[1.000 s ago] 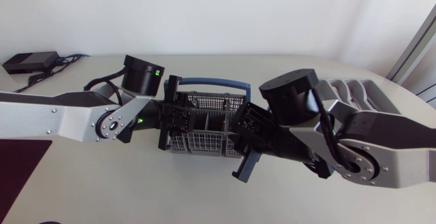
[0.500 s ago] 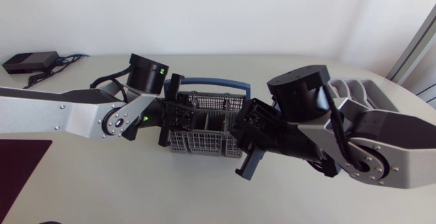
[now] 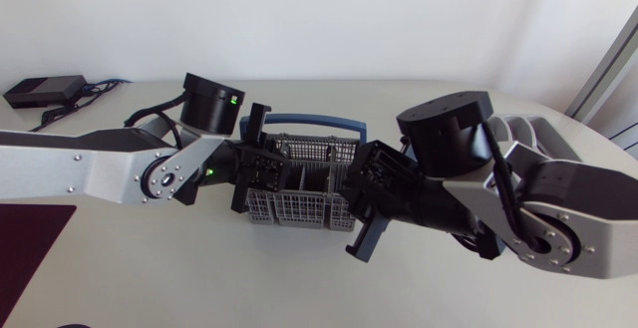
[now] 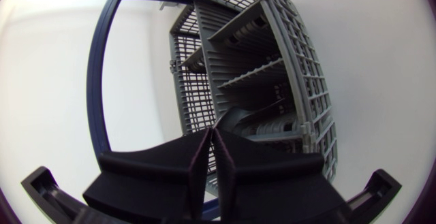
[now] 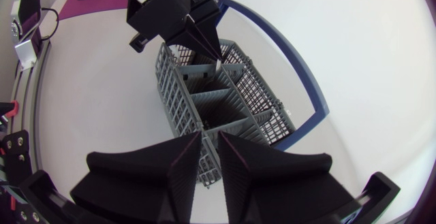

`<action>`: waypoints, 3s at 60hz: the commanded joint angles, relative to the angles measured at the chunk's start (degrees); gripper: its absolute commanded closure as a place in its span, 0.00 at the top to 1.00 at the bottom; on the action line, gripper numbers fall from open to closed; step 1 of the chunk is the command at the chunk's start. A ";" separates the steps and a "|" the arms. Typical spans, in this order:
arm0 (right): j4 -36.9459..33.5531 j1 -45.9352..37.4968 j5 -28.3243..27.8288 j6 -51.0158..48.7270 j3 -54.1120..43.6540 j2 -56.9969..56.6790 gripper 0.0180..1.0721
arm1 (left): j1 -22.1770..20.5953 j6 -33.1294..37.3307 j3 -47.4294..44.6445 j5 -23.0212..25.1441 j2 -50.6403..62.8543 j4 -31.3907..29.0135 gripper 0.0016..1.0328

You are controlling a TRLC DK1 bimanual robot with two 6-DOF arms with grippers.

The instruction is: Sort the cutlery from the basket into the organizer compartments.

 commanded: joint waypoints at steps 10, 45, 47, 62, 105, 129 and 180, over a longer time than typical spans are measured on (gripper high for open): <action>-0.31 -0.46 0.06 -0.54 -2.28 -1.02 0.23 | -0.51 2.40 -1.18 0.35 -0.73 -1.33 0.03; -1.10 0.06 0.15 -0.01 -2.72 -3.04 0.23 | -1.39 1.96 -4.87 -0.96 -14.00 -4.05 0.03; -1.46 0.15 0.15 0.08 -2.63 -3.39 0.23 | -1.48 1.87 -5.05 -0.96 -15.23 -4.58 0.03; -2.95 1.38 0.85 1.22 -2.11 -6.21 0.23 | -2.18 -4.02 -3.55 -1.40 -25.16 -12.31 0.03; 0.57 10.35 11.58 0.61 1.85 -7.26 0.42 | -3.76 -50.86 7.79 -4.66 -26.48 -28.92 0.03; 11.02 14.30 18.52 -4.93 3.17 0.12 0.42 | -2.62 -69.85 12.97 -1.67 -19.98 -34.20 0.03; 18.58 14.04 22.30 -11.61 10.64 16.12 0.28 | -0.95 -75.74 16.05 4.05 -14.53 -36.92 0.03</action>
